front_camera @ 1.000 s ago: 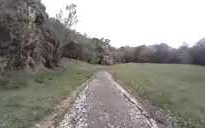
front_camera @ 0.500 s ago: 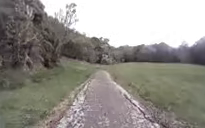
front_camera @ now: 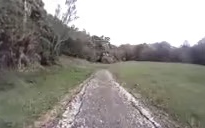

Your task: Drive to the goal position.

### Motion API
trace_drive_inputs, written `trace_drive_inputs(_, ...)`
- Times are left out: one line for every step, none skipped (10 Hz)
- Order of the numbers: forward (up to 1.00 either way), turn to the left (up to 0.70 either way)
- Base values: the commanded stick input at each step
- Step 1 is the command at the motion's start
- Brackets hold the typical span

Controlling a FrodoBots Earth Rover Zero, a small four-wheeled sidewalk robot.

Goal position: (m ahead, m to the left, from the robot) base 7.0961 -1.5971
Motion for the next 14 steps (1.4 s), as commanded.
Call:
trace_drive_inputs(0.85,0.00)
trace_drive_inputs(0.85,0.00)
trace_drive_inputs(0.85,0.00)
trace_drive_inputs(0.85,0.00)
trace_drive_inputs(0.85,0.00)
trace_drive_inputs(0.85,0.00)
trace_drive_inputs(0.85,0.00)
trace_drive_inputs(0.85,0.00)
trace_drive_inputs(0.85,0.00)
trace_drive_inputs(0.85,0.00)
trace_drive_inputs(0.85,0.00)
trace_drive_inputs(0.85,0.00)
trace_drive_inputs(0.85,0.00)
trace_drive_inputs(0.85,0.00)
